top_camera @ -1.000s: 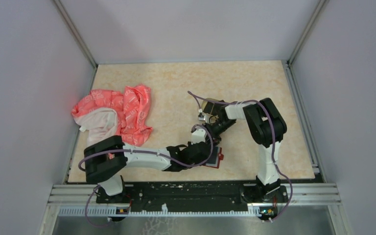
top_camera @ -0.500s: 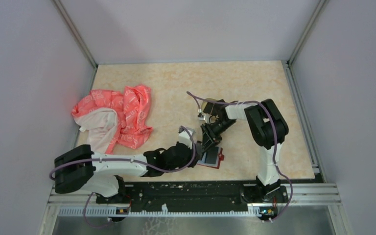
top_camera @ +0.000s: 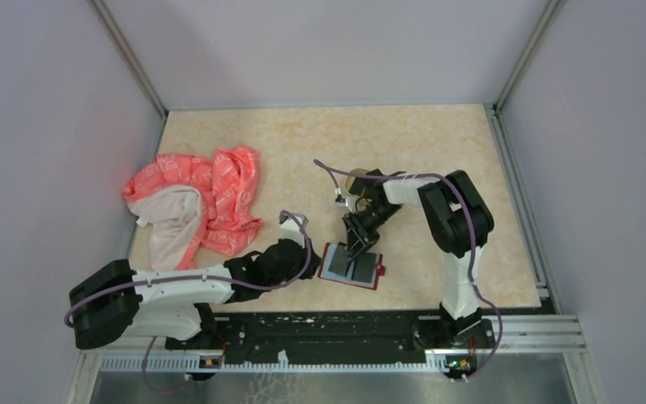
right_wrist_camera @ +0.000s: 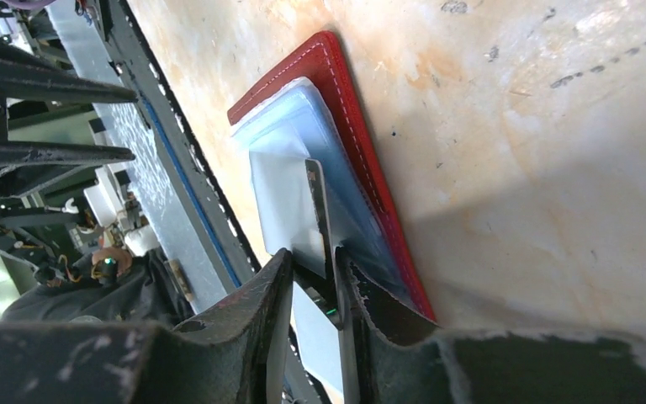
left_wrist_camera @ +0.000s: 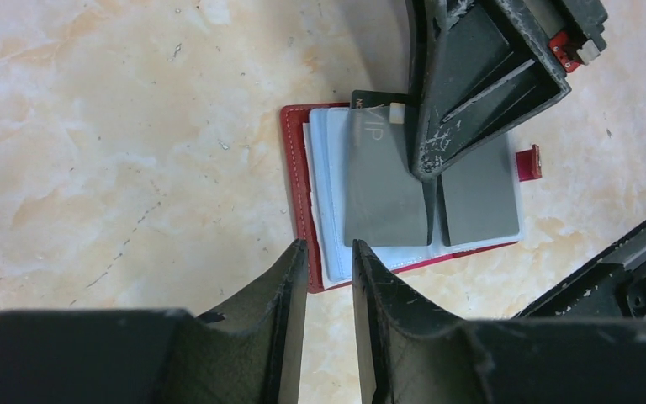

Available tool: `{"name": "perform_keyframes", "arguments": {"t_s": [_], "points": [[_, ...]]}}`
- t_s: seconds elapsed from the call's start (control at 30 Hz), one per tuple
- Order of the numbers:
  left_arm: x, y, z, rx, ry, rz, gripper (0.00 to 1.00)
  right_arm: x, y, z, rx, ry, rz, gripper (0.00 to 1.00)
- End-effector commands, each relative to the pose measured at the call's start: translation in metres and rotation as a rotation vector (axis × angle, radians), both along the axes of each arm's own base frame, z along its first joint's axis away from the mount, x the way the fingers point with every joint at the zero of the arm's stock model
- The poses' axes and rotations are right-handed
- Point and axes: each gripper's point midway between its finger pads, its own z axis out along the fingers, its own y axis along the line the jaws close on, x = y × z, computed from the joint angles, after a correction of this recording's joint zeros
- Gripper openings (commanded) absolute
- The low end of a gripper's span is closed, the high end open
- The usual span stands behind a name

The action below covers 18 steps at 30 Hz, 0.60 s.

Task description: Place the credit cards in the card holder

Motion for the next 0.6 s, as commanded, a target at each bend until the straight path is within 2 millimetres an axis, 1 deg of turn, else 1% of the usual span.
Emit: {"name": "perform_keyframes", "arguments": {"t_s": [0.0,0.1,0.13,0.2,0.23,0.3,0.47,0.57], "points": [[0.003,-0.008,0.006,-0.079,-0.007,-0.044,0.34,0.0,0.007,-0.001,0.01,-0.032,0.057,0.24],[0.013,-0.01,0.015,-0.145,-0.04,-0.075,0.37,-0.004,0.009,-0.002,0.011,-0.027,0.077,0.23],[0.02,-0.009,0.02,-0.177,-0.055,-0.083,0.37,-0.005,0.009,-0.002,0.013,-0.024,0.082,0.23],[0.024,-0.008,0.027,-0.24,-0.082,-0.108,0.37,-0.005,0.01,-0.002,0.017,-0.02,0.085,0.23],[0.026,-0.012,0.037,-0.287,-0.118,-0.128,0.37,-0.005,0.011,-0.001,0.02,-0.022,0.086,0.23],[0.028,-0.014,0.045,-0.329,-0.158,-0.151,0.37,-0.005,0.012,-0.001,0.02,-0.016,0.087,0.23],[0.033,-0.031,0.049,-0.366,-0.171,-0.2,0.37,-0.005,0.014,0.0,0.029,0.0,0.09,0.27],[0.032,-0.041,0.045,-0.386,-0.158,-0.231,0.37,-0.003,0.014,0.001,0.025,-0.006,0.094,0.29]]}}
